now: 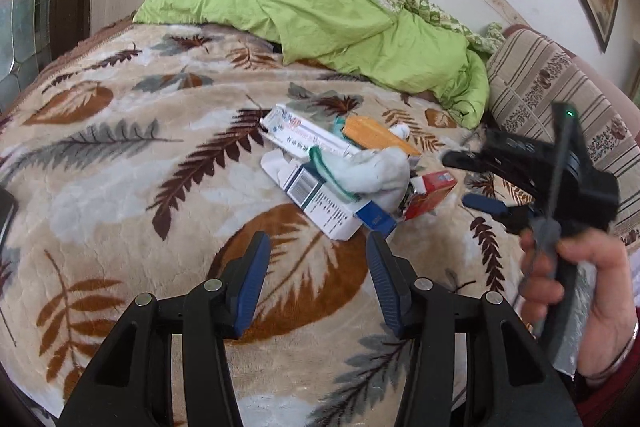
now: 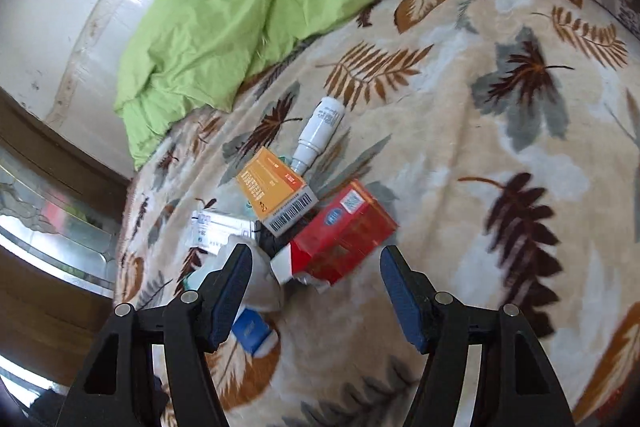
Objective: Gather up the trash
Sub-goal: 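Move both open tools back over the remaining trash on the bed, then grasp the white sock with the left tool while the right tool grasps the red box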
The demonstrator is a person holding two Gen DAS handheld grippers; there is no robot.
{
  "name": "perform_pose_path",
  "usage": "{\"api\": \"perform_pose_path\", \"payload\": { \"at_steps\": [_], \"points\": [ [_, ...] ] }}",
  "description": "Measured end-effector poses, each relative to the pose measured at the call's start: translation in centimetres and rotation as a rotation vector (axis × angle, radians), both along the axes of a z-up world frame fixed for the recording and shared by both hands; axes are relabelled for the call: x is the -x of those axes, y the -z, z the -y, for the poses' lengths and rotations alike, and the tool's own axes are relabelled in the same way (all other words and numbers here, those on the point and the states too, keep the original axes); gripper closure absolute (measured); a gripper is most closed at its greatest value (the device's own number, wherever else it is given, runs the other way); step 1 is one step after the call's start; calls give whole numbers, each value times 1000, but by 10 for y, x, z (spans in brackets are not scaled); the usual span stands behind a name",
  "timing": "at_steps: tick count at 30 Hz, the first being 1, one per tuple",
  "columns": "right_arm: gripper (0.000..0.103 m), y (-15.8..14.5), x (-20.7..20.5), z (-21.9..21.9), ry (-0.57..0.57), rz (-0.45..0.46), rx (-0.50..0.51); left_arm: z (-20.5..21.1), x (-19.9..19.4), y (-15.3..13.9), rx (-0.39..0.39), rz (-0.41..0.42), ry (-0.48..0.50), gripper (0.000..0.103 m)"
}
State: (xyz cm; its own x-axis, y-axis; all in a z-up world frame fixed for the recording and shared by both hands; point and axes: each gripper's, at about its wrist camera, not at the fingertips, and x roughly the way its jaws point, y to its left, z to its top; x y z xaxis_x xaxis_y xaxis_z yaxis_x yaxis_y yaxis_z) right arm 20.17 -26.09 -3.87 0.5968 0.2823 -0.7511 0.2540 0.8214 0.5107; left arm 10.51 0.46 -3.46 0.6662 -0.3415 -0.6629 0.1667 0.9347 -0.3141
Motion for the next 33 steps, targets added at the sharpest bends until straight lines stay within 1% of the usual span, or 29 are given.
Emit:
{"api": "perform_pose_path", "payload": {
  "at_steps": [3, 5, 6, 8, 9, 10, 12, 13, 14, 15, 17, 19, 20, 21, 23, 24, 25, 26, 28, 29, 30, 32, 33],
  "points": [
    [33, 16, -17, -7, 30, -66, 2, -1, 1, -1, 3, 17, 1, 54],
    [33, 29, -17, -7, 32, -98, -21, 0, 1, 0, -4, 18, 14, 54],
    [33, 33, -15, -5, 29, -108, -22, 2, 1, 0, -11, 22, 22, 54],
    [35, 36, -5, 1, 30, -89, -50, 5, 0, 0, -20, 27, 38, 54],
    [44, 34, 3, 4, 32, -72, -52, 6, 0, 0, -19, 26, 45, 54],
    [56, 31, 10, 7, 28, -51, -31, 8, 0, 0, -20, 25, 50, 54],
    [70, 24, 25, 12, 33, -13, 22, 11, -4, 1, -26, 21, 57, 51],
    [81, 22, 31, 15, 37, 2, 37, 14, -5, 1, -30, 20, 62, 51],
    [87, 23, 35, 17, 37, 13, 51, 16, -7, 0, -37, 21, 64, 51],
    [89, 23, 40, 20, 37, 24, 59, 19, -10, -1, -45, 23, 65, 49],
    [89, 26, 46, 26, 27, 60, 34, 24, -17, -4, -49, 26, 67, 38],
    [89, 28, 49, 27, 16, 76, 4, 32, -27, -10, -43, 39, 68, 26],
    [88, 28, 50, 29, 24, 84, 0, 36, -33, -12, -50, 40, 74, 24],
    [88, 28, 51, 30, 27, 92, -2, 42, -40, -13, -62, 38, 80, 22],
    [87, 26, 53, 36, 33, 106, -4, 58, -58, -12, -86, 33, 104, 22],
    [84, 25, 54, 39, 47, 112, -2, 66, -67, -10, -108, 25, 111, 22],
    [78, 24, 56, 45, 68, 121, -2, 77, -76, -5, -134, 14, 127, 22],
    [75, 23, 57, 49, 88, 128, -4, 87, -84, 1, -160, 3, 139, 22],
    [63, 22, 59, 61, 123, 137, -14, 106, -98, 15, -221, -14, 136, 22],
    [60, 22, 59, 65, 131, 139, -20, 111, -102, 21, -237, -19, 128, 22],
    [57, 22, 58, 68, 138, 141, -23, 113, -107, 27, -254, -22, 107, 36],
    [55, 22, 55, 71, 139, 144, -18, 114, -111, 31, -270, -19, 104, 60],
    [52, 21, 53, 71, 132, 143, -10, 112, -110, 31, -261, -13, 104, 64]
  ]
}}
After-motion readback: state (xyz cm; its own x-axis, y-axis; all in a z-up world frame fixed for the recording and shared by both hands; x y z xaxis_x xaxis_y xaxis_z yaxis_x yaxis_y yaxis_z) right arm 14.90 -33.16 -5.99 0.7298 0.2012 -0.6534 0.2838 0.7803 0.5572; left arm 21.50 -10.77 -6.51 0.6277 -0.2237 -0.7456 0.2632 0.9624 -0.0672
